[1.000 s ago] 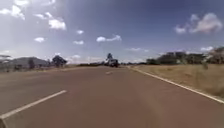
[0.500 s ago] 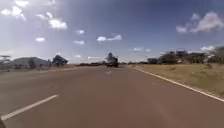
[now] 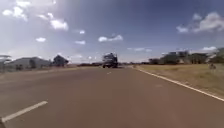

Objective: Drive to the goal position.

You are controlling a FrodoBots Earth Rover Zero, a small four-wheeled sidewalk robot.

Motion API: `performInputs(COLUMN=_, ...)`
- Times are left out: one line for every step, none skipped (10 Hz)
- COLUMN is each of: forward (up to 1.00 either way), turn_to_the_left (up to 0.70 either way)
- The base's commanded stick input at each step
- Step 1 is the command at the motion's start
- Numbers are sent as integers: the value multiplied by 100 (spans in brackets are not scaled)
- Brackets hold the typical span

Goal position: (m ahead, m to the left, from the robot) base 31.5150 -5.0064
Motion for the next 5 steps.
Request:
performInputs(forward=85, turn_to_the_left=0)
performInputs(forward=85, turn_to_the_left=0)
performInputs(forward=85, turn_to_the_left=0)
performInputs(forward=85, turn_to_the_left=0)
performInputs(forward=85, turn_to_the_left=0)
